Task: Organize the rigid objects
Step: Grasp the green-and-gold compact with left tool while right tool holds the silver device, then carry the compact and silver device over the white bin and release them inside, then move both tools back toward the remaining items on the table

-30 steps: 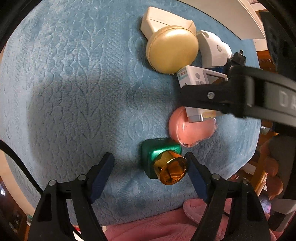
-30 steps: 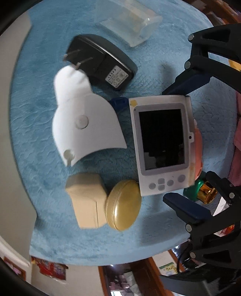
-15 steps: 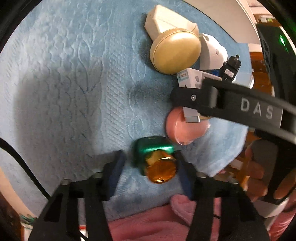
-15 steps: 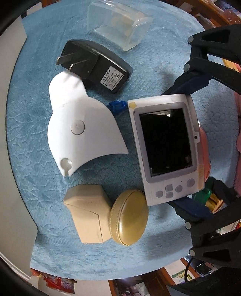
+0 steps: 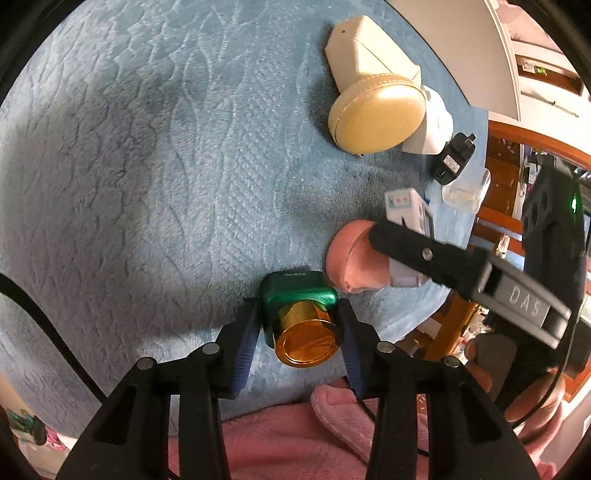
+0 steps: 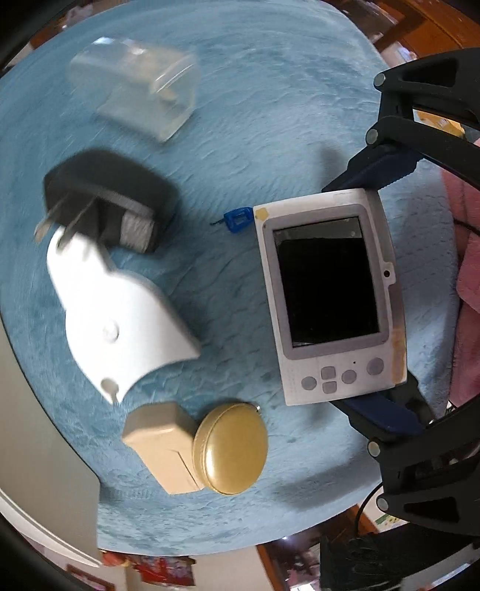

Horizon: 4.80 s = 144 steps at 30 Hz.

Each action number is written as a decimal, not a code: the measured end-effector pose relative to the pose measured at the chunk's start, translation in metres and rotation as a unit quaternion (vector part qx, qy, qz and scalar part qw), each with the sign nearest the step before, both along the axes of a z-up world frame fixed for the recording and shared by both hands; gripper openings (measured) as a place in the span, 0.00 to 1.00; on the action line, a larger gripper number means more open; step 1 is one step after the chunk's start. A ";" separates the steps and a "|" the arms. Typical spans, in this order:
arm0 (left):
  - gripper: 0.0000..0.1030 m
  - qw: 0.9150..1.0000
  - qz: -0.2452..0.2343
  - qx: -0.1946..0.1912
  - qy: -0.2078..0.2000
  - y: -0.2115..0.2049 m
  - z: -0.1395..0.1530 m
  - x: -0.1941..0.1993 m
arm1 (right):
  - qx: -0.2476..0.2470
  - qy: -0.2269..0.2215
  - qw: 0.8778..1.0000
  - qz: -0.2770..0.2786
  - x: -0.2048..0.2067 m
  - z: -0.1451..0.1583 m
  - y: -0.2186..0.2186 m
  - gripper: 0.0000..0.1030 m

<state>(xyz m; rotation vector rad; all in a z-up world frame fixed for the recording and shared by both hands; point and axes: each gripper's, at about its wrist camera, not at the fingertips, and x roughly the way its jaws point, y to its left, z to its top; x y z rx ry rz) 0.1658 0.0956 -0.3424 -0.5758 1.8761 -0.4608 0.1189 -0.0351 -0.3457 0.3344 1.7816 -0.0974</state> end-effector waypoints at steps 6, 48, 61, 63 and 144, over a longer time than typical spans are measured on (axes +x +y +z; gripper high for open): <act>0.43 0.999 0.029 -0.022 0.030 0.024 -0.001 0.003 | -0.005 -0.016 1.000 -0.021 -0.017 0.013 -0.014 0.92; 0.43 0.975 0.146 0.059 -0.156 0.102 0.149 0.124 | 0.009 -0.240 0.970 0.049 0.045 0.177 -0.043 0.91; 0.43 0.963 0.145 0.071 -0.214 0.051 0.174 0.197 | 0.007 -0.340 0.935 0.104 0.103 0.185 -0.038 0.91; 0.43 0.962 0.144 0.070 -0.220 0.043 0.172 0.207 | 0.002 -0.349 0.930 0.112 0.111 0.182 -0.037 0.91; 0.76 0.941 -0.013 0.088 -0.328 -0.080 0.165 0.050 | -0.052 -0.503 0.860 0.070 -0.066 0.186 -0.092 0.82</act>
